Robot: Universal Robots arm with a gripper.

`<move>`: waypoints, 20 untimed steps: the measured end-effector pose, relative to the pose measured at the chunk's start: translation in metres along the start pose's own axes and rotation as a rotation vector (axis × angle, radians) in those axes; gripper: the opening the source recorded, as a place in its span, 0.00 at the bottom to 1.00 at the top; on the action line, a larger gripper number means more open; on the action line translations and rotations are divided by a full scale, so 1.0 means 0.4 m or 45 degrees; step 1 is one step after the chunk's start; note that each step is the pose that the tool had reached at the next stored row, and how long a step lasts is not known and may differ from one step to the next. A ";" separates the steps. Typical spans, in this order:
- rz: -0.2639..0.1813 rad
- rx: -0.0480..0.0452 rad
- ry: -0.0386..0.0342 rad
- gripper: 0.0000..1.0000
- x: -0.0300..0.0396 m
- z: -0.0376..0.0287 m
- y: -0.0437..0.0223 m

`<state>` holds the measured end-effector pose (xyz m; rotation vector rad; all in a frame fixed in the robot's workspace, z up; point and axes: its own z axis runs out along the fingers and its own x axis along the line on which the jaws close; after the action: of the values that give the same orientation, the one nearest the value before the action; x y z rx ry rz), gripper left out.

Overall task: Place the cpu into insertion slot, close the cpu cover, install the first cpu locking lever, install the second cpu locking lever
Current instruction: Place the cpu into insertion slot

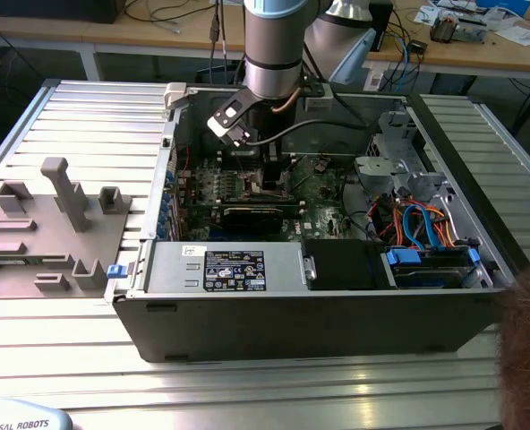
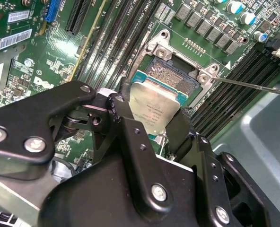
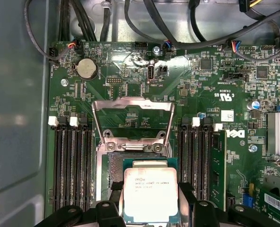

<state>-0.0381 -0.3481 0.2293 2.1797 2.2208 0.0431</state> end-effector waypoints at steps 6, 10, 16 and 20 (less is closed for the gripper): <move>0.000 0.000 -0.0002 0.54 0.001 0.003 0.000; 0.000 0.000 -0.0006 0.54 0.001 0.016 -0.001; 0.000 0.000 -0.0005 0.54 0.002 0.019 -0.001; 0.000 0.000 -0.0006 0.54 0.003 0.020 -0.001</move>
<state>-0.0382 -0.3469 0.2211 2.1794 2.2207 0.0426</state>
